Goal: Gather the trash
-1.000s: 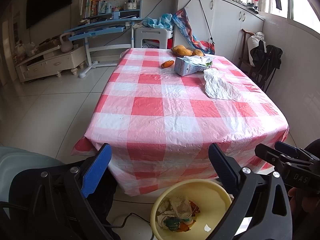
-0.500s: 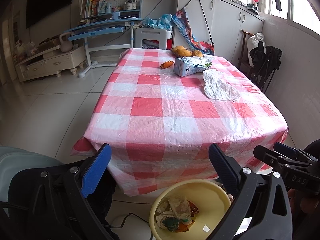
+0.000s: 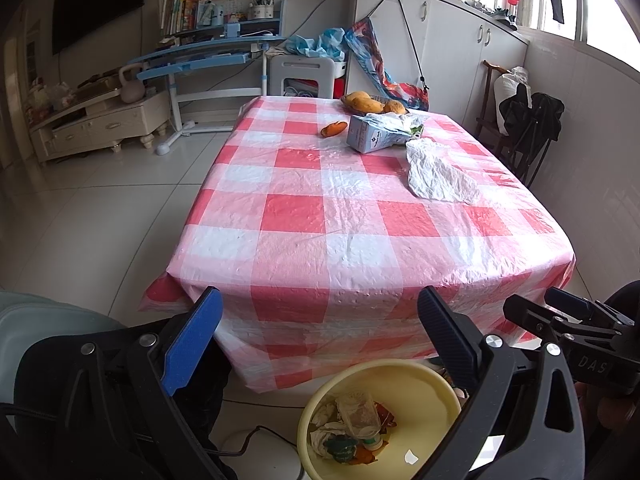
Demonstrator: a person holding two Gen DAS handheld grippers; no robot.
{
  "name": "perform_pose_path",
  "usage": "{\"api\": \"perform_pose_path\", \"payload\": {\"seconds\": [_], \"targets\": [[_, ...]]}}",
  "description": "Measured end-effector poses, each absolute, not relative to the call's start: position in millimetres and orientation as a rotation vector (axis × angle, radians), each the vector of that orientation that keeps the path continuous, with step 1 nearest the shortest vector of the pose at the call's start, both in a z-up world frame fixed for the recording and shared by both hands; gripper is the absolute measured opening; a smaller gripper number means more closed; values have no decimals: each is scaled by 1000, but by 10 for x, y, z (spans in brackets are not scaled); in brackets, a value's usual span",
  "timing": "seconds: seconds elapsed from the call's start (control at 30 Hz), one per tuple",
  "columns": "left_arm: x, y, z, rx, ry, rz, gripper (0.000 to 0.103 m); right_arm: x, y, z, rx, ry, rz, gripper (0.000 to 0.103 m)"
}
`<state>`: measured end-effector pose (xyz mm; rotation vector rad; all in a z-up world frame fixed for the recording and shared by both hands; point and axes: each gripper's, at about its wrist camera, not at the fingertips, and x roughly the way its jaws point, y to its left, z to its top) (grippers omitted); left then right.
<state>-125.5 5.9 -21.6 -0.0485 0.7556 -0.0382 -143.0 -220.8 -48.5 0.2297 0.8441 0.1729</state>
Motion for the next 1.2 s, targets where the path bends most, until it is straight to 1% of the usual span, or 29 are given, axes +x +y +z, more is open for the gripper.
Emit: {"api": "perform_pose_path", "payload": {"seconds": [1.2], "targets": [[-1253, 51, -217, -51, 756, -41, 95, -1428, -2187, -484, 224, 846, 172, 89]]}}
